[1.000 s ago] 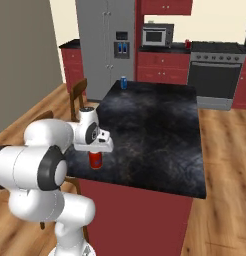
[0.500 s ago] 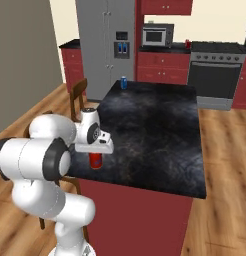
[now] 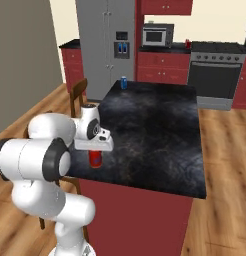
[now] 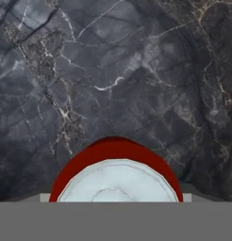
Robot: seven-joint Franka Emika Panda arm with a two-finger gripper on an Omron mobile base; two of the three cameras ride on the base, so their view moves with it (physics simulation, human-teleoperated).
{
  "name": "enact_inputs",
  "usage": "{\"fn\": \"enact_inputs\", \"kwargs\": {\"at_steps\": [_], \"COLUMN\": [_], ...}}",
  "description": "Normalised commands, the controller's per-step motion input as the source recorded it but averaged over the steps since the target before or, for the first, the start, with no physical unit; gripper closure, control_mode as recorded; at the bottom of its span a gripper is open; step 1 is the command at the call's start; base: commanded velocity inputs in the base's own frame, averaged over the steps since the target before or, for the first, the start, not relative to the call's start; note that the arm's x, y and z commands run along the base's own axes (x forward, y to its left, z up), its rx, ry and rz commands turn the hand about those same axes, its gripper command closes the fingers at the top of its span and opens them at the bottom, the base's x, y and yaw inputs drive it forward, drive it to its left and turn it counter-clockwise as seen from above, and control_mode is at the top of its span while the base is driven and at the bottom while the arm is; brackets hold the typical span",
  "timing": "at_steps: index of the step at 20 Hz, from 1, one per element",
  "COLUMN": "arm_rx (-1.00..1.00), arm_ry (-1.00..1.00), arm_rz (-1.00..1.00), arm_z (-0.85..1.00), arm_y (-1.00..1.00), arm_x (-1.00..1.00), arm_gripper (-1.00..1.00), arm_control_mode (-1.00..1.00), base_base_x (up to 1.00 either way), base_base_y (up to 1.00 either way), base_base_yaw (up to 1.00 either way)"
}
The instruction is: Four empty soda cans are scattered around the kitchen. Gather all the cans and cluster them next to the stove for recycling.
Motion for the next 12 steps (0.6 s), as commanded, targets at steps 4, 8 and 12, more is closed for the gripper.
{"fn": "enact_inputs", "kwargs": {"at_steps": [4,8,12], "arm_rx": [0.04,0.06,0.05], "arm_ry": [-0.11,-0.10,-0.11], "arm_rz": [0.00,0.00,0.02], "arm_z": [0.60,0.75,0.75], "arm_y": [-0.11,-0.11,-0.12], "arm_x": [-0.52,-0.48,-0.66], "arm_gripper": [1.00,1.00,1.00], "arm_control_mode": [-1.00,-1.00,-1.00], "base_base_x": [0.00,0.00,0.00], "base_base_y": [0.00,0.00,0.00], "base_base_yaw": [0.00,0.00,0.00]}}
